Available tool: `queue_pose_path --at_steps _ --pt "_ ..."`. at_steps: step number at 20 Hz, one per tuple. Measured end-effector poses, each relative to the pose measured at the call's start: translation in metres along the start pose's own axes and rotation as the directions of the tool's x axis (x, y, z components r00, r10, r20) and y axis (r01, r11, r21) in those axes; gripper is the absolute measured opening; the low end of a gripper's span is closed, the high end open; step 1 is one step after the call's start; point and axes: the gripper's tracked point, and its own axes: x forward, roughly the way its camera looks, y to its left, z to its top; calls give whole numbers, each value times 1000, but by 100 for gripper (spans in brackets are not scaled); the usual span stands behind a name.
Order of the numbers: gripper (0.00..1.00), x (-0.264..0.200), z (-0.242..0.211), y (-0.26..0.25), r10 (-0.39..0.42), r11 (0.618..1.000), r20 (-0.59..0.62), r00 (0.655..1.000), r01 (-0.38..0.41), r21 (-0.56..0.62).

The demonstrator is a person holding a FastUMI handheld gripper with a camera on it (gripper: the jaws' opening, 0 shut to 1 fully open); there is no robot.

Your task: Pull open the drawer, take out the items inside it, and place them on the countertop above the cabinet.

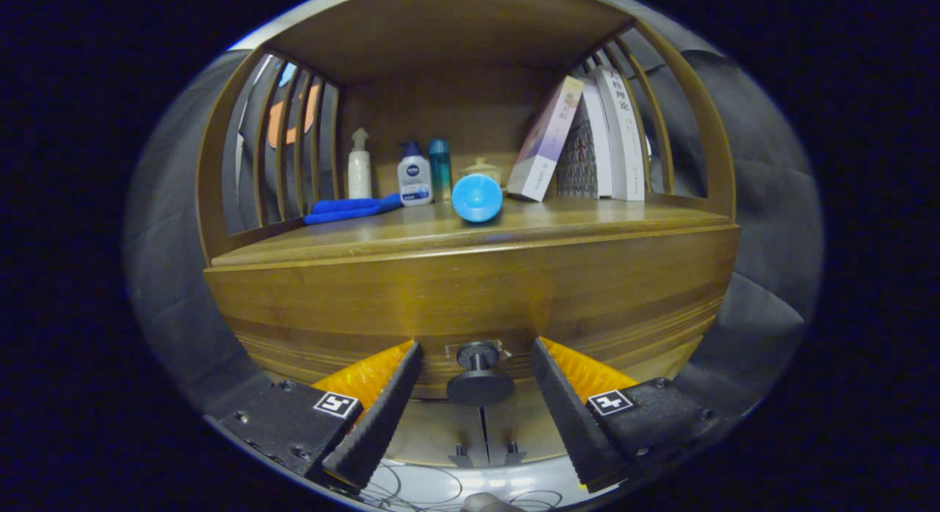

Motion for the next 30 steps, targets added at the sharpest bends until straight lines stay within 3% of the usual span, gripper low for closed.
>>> queue_pose_path --at_steps 6,13,21,30 --pt "99 -96 30 -7 9 997 81 997 -3 -73" --pt "99 -213 49 -10 32 999 228 973 -25 -34" --pt "99 -265 53 2 70 994 308 949 -40 -101" --pt "98 -272 51 2 58 995 311 949 -31 -93"
